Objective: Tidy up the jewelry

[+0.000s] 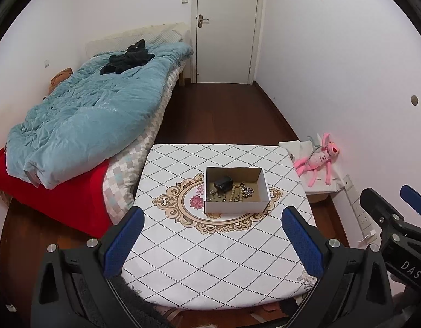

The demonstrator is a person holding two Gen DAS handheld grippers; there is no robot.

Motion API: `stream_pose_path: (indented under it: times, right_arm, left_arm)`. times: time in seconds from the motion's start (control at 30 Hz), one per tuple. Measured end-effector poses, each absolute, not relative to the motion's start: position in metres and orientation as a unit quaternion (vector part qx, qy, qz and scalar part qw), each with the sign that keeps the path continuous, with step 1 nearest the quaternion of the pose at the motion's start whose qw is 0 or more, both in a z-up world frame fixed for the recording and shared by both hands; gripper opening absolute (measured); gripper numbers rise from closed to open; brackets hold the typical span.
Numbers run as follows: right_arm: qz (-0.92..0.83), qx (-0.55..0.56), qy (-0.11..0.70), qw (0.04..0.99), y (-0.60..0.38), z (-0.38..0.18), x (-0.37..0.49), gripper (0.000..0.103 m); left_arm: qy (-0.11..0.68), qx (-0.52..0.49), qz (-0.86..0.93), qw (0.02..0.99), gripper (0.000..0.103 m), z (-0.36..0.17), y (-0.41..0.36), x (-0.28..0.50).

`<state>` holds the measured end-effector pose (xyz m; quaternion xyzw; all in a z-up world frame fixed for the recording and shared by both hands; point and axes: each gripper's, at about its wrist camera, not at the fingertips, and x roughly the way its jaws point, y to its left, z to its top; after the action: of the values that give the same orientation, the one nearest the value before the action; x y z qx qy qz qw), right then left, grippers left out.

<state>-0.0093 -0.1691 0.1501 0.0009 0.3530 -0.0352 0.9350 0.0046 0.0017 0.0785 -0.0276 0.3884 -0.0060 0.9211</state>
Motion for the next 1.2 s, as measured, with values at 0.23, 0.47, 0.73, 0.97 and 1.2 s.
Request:
stream_pose_path:
  times: [0.23, 0.47, 0.73, 0.97, 1.2]
  right_arm:
    - [-0.035, -0.002, 0.366, 0.930, -0.169, 0.143, 0.008, 0.103]
    - [-0.044, -0.007, 0.387, 0.921, -0.170, 0.128, 0.043, 0.103]
    - [-0.047, -0.006, 0.424, 0.904, -0.173, 0.103, 0.087, 0.103]
    - [-0.046, -0.008, 0.454, 0.890, -0.173, 0.083, 0.112, 0.103]
    - [-0.041, -0.011, 0.480, 0.876, -0.172, 0.066, 0.127, 0.103]
  left_arm:
    - [0.408, -0.015, 0.008, 0.913, 0.103, 0.070, -0.001, 0.022]
    - [0.426, -0.013, 0.021, 0.904, 0.103, 0.060, 0.001, 0.053]
    - [0.453, -0.007, 0.027, 0.891, 0.103, 0.049, 0.003, 0.091]
    - [0.474, -0.007, 0.033, 0.880, 0.103, 0.034, 0.003, 0.109]
    - [0.490, -0.010, 0.035, 0.871, 0.103, 0.022, 0.003, 0.116]
